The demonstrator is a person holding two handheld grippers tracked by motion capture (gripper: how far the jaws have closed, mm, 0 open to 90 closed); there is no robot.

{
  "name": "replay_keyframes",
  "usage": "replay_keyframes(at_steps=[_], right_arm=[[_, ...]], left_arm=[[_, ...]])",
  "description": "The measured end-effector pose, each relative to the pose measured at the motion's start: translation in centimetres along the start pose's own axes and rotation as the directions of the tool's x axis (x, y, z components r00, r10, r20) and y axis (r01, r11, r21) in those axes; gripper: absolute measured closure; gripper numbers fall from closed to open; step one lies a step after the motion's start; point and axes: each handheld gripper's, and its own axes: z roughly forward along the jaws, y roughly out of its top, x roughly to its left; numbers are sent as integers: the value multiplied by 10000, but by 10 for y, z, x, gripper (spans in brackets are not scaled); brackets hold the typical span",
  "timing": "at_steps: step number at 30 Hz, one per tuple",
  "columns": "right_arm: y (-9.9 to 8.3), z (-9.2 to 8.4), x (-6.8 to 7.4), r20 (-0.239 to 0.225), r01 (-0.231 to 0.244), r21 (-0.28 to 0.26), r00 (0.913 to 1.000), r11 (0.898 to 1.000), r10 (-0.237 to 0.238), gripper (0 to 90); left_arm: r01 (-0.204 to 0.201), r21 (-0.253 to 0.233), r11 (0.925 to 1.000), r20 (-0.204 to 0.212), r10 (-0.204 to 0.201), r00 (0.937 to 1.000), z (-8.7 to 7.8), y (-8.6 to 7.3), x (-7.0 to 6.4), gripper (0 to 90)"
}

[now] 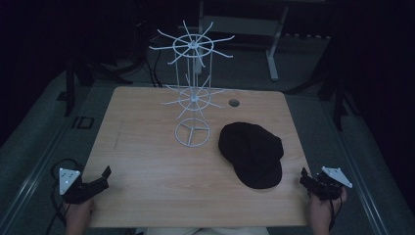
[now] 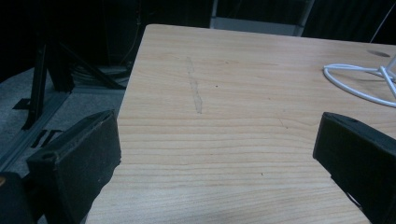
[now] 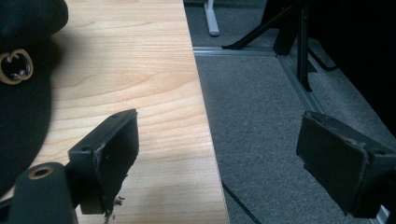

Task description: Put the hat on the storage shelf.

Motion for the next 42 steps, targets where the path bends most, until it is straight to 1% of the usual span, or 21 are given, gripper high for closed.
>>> replay_keyframes(at_steps=[4,5,6,7,11,13,15,17,20,25,26,27,28,29,31,33,34,36,38,39,42], right_arm=[[0,0,-1,-45,-93,-14,9999,10000,93,126],[0,0,-3,-183,-327,23,9993,9995,328,126],[0,0,-4,-260,-395,74,9989,9992,397,126],[0,1,-4,-270,-417,150,9988,9990,421,124],[1,0,-5,-401,-513,125,9979,9986,518,124],[4,1,-5,-665,-507,348,9964,9981,529,123],[7,1,-4,-842,-413,369,9955,9985,443,117],[10,-1,-4,-896,-397,338,9951,9986,426,116],[21,-5,1,-1238,-229,160,9920,9996,247,111],[39,-13,14,-1854,-14,-26,9827,10000,9,107],[43,-15,16,-2078,-47,-102,9782,9999,25,107],[49,-17,20,-2269,37,-114,9739,9999,-61,107],[53,-18,24,-2342,109,-184,9721,9998,-149,107],[58,-20,27,-2603,120,-226,9654,9997,-175,107],[64,-20,32,-2831,183,-210,9588,9996,-235,108],[72,-21,41,-3288,304,-126,9438,9995,-328,112],[74,-22,44,-3354,253,-225,9416,9994,-313,125],[81,-25,54,-3545,470,-392,9332,9981,-579,125],[87,-26,62,-3869,485,-530,9198,9974,-653,121],[91,-26,68,-3966,585,-593,9147,9965,-772,121],[99,-26,78,-4187,693,-780,9030,9945,-958,123]], left_arm=[[7,5,10000,-7,-7,10000,0,0,0,14],[-10,11,10000,-12,10,10000,0,0,0,14],[-13,10,10000,-15,13,10000,0,0,0,14],[-15,16,10000,-22,15,10000,0,0,0,14],[-14,10,10000,-22,14,10000,0,0,0,14],[-15,18,10000,-32,15,10000,0,0,0,15],[-13,22,10000,-39,13,10000,0,0,0,14],[-11,24,10000,-41,11,10000,0,0,0,14],[-9,22,10000,-36,9,10000,0,0,0,15],[-25,29,10000,-44,26,10000,0,0,0,14],[-18,19,10000,-34,18,10000,0,0,0,15],[-17,18,10000,-32,17,10000,0,0,0,14],[-8,15,10000,-29,8,10000,0,0,0,14],[-4,8,10000,-25,4,10000,0,0,0,14],[-8,17,10000,-24,8,10000,0,0,0,15],[-10,23,10000,-4,10,10000,0,0,0,14],[-4,15,10000,-2,4,10000,0,0,0,14],[10,11,10000,-6,-10,10000,0,0,0,14],[-1,13,10000,-4,1,10000,0,0,0,14],[0,11,10000,-2,0,10000,0,0,0,15],[-5,9,10000,2,5,10000,0,0,0,15]])
